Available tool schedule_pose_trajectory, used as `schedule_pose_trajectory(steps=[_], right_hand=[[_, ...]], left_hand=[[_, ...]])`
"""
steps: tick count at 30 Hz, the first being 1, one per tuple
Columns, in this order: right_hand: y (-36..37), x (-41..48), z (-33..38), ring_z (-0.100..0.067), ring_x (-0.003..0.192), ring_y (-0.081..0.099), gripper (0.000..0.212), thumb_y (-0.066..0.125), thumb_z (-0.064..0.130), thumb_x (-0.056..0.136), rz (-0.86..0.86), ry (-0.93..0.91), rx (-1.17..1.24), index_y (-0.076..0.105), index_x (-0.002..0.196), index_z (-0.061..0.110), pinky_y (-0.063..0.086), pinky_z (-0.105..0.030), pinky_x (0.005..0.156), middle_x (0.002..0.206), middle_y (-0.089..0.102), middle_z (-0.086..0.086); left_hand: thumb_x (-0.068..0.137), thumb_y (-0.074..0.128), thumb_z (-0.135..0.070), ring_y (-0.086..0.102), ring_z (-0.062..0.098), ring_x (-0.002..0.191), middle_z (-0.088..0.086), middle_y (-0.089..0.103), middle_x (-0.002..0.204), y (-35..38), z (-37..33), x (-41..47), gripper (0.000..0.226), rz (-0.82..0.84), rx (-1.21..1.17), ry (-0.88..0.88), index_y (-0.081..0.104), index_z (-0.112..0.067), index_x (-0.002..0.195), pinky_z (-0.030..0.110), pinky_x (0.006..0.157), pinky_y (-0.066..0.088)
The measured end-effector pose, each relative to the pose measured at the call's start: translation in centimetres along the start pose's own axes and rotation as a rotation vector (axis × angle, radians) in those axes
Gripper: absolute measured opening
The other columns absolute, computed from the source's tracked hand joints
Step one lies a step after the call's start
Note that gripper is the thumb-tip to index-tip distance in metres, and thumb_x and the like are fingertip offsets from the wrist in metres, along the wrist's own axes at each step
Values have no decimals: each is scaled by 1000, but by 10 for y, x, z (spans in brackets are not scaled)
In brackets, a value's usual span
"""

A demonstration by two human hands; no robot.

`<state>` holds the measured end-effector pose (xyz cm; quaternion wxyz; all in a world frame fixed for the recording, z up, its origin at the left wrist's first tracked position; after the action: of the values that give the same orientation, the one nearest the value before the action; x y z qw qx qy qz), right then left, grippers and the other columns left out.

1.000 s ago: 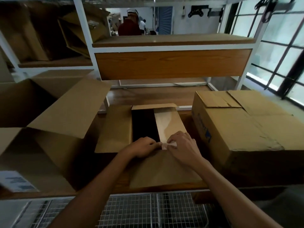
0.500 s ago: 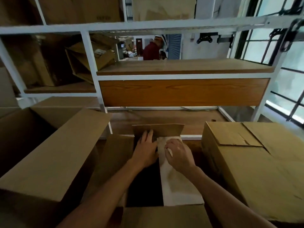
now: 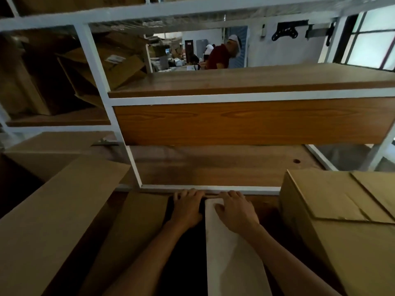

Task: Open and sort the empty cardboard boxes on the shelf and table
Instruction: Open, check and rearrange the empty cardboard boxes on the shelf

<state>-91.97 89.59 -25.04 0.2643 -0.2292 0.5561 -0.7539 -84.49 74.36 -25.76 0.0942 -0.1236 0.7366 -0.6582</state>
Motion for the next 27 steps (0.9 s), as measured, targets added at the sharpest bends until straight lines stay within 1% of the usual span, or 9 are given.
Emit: schedule_pose_trajectory(steps=[5,10,14,17,19,21,23,24,27], right_hand=[[-2,0,1,-25,130,43,56,36,57,95,-3,-2,-5,44,140,23,43,-45,102,138,51,-4],[-9,-10,6,-27,141,28,79,29,76,86,72,-52,-1,36,146,25,33,-55,108,152,37,-1],[-20,-16,6,-22,146,18,78,30,79,82,82,13,250,36,146,34,24,-53,114,155,32,6],[-38,-31,18,-22,148,17,82,34,74,87,85,49,444,26,152,25,12,-44,119,159,27,-1],[-52,-40,21,-25,146,24,82,44,68,90,109,90,598,22,154,23,17,-43,118,158,29,-3],[-70,-52,17,-22,135,42,75,52,60,89,81,174,749,32,150,23,34,-38,111,148,42,-3],[-89,-67,7,-10,110,56,47,51,35,97,-37,194,861,49,137,11,45,-17,88,130,54,-1],[-98,-76,-1,-11,102,60,35,49,24,99,-108,224,880,58,128,7,46,-15,79,123,60,-2],[-121,-100,-31,-20,86,66,21,53,21,96,-268,379,735,73,98,14,52,-32,73,92,71,-4]], left_hand=[[88,52,-37,34,27,129,-1,42,137,5,3,4,44,-17,-50,9,45,-29,131,47,103,24],[92,44,-46,28,30,132,3,34,146,7,3,-2,54,-6,-53,10,35,-27,142,47,106,22],[94,42,-47,21,35,140,10,25,154,-11,-3,-13,65,-87,-173,10,28,-19,150,47,112,24],[92,43,-47,31,35,135,14,34,150,-24,-25,-19,70,-110,-339,71,27,-11,149,46,110,32],[91,50,-43,41,33,131,15,39,147,-31,-46,-24,70,-28,-535,115,27,-11,149,48,108,38],[92,51,-37,45,34,129,18,44,143,-34,-69,-32,64,40,-582,180,34,-8,147,48,107,39],[97,44,-31,47,36,125,21,48,138,-33,-90,-41,53,94,-534,277,38,-6,144,45,105,40],[99,39,-31,46,36,125,21,48,138,-29,-101,-46,51,117,-529,309,40,-5,142,42,106,39],[97,33,-41,33,32,140,18,39,149,-20,-127,-62,62,166,-667,339,35,-4,147,39,116,26]])
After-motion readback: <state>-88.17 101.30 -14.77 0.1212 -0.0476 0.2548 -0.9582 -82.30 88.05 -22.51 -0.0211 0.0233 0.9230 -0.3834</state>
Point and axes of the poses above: each hand's wrist, its own x-axis towards the middle knuckle, its own y-axis out of the palm, z = x × y, the point moved 1 cm from there along x, towards the middle knuckle
